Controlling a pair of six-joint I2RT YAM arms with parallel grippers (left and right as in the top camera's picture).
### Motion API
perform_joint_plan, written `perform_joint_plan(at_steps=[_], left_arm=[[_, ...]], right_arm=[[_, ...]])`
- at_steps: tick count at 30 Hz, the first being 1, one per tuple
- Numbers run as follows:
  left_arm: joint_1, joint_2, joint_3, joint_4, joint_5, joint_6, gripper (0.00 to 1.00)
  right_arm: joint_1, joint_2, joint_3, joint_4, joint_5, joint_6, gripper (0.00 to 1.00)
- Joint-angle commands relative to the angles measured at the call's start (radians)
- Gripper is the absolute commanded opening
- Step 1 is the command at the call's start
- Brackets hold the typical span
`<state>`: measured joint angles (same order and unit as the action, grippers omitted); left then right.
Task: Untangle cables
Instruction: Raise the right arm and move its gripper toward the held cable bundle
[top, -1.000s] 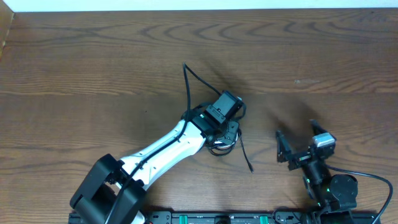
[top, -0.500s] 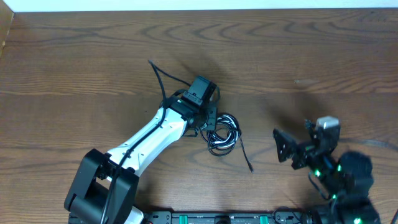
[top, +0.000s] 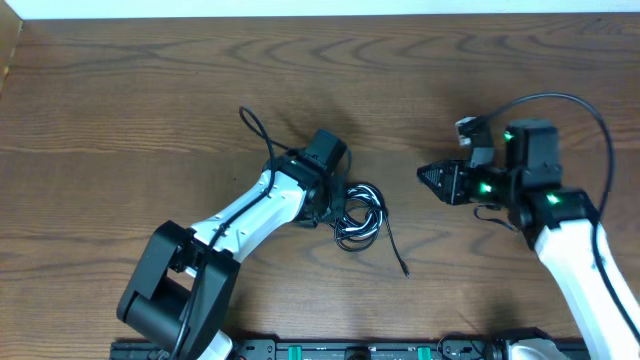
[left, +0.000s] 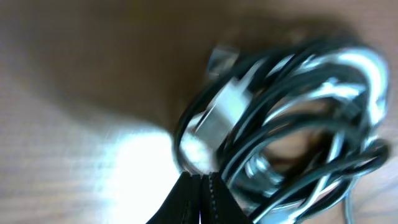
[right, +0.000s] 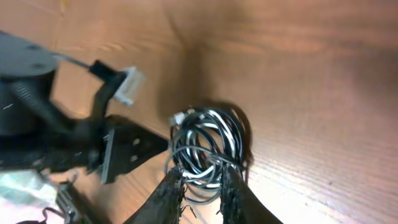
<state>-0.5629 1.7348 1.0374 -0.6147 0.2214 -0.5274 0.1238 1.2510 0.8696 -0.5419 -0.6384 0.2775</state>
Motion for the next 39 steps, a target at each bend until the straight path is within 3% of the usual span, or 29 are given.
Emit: perform_joint_plan(at_steps=[1, 11, 24, 34, 39], left_arm=[[0.003, 0.010, -0.023, -0.085, 0.014, 0.016, 0.08], [0.003, 0.010, -0.133, 0.151, 0.015, 0.020, 0.08], [0.003, 0.011, -0.167, 0.480, -0.005, -0.009, 0.08], [0.005, 0.010, -0.167, 0.536, -0.117, -0.006, 0.08], [0.063, -0.023, -0.098, 0.483, -0.125, 0.037, 0.08]], right_arm=[[0.002, 0.108, 0.013, 0.009, -0.033, 0.025, 0.19], [0.043, 0.352, 0.013, 0.084, 0.135, 0.150, 0.15], [0.177, 0.604, 0.012, 0.145, 0.136, 0.354, 0.10], [0.376, 0.652, 0.012, 0.138, 0.100, 0.451, 0.04], [0.404, 0.651, 0.013, 0.144, 0.114, 0.458, 0.08]])
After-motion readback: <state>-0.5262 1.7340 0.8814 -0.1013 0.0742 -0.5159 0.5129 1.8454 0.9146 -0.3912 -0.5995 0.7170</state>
